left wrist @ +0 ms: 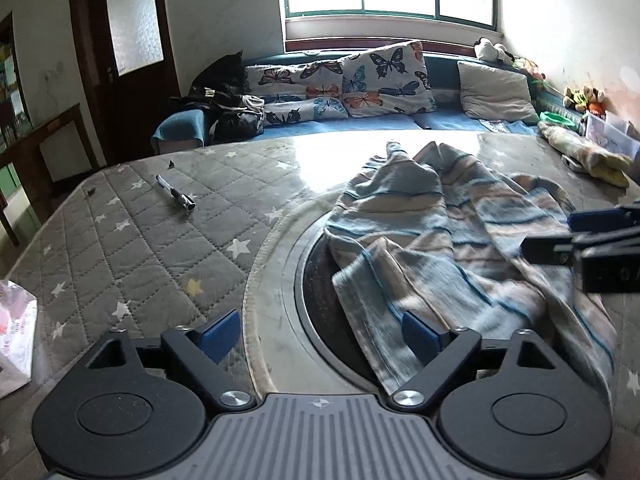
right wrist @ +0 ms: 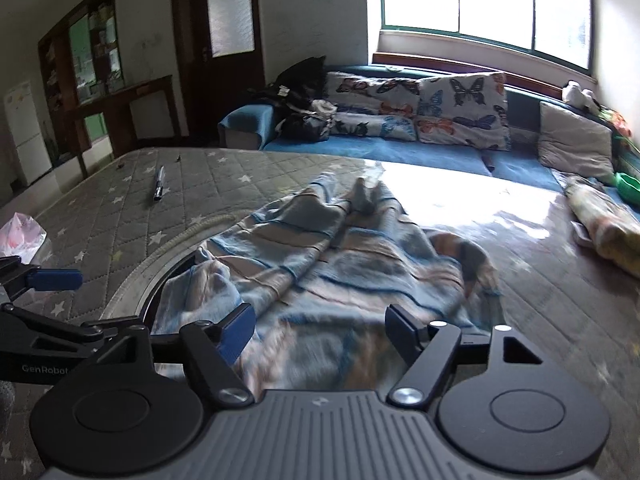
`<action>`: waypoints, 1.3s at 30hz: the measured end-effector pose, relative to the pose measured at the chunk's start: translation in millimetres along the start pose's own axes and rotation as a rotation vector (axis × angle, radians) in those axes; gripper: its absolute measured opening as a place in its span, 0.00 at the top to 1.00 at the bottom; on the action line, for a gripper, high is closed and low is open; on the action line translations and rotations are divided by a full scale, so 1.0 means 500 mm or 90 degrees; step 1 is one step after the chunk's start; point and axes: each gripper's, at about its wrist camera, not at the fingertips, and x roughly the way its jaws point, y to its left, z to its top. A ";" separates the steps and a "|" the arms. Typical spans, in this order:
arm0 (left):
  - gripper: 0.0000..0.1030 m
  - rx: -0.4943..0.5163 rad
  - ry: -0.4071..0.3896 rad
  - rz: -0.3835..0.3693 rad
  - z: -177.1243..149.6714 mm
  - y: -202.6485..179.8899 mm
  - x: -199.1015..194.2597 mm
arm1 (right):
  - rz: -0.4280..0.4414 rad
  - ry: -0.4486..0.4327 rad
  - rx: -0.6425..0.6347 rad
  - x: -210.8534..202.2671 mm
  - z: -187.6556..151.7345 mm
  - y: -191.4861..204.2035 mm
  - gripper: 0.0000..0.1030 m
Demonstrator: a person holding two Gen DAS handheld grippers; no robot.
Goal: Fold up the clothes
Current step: 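Close the right gripper on the shirt edge while the left gripper grasps another edge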
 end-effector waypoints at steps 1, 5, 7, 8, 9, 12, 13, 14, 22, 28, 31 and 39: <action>0.18 -0.003 0.000 -0.003 0.005 0.004 0.007 | 0.003 0.005 -0.006 0.012 0.005 0.004 0.33; 0.22 0.000 -0.004 -0.020 0.025 0.015 0.038 | 0.001 0.031 -0.021 0.057 0.006 0.013 0.42; 0.22 0.004 0.001 -0.037 0.035 0.016 0.057 | -0.013 0.043 -0.027 0.067 0.001 0.010 0.48; 0.22 0.006 0.004 -0.046 0.039 0.015 0.065 | -0.016 0.046 -0.026 0.066 -0.002 0.006 0.50; 0.22 0.008 0.007 -0.055 0.043 0.015 0.074 | -0.018 0.048 -0.025 0.066 -0.005 0.002 0.54; 0.22 0.016 0.018 -0.079 0.049 0.009 0.098 | -0.027 0.049 -0.021 0.060 -0.012 -0.010 0.69; 0.22 0.017 0.025 -0.085 0.049 0.007 0.105 | -0.029 0.048 -0.018 0.058 -0.013 -0.015 0.71; 0.22 0.018 0.032 -0.091 0.050 0.006 0.112 | -0.030 0.047 -0.014 0.054 -0.015 -0.021 0.72; 0.31 0.010 0.033 -0.128 0.049 0.010 0.118 | -0.036 0.030 -0.036 0.049 0.013 -0.027 0.66; 0.28 -0.006 0.008 -0.139 0.066 0.029 0.110 | -0.051 0.030 -0.042 0.094 0.046 -0.039 0.57; 0.27 -0.006 0.028 -0.148 0.067 0.028 0.130 | -0.067 0.037 -0.033 0.121 0.052 -0.054 0.58; 0.61 -0.003 0.050 -0.216 0.053 0.021 0.142 | -0.056 0.024 -0.005 0.106 0.042 -0.087 0.96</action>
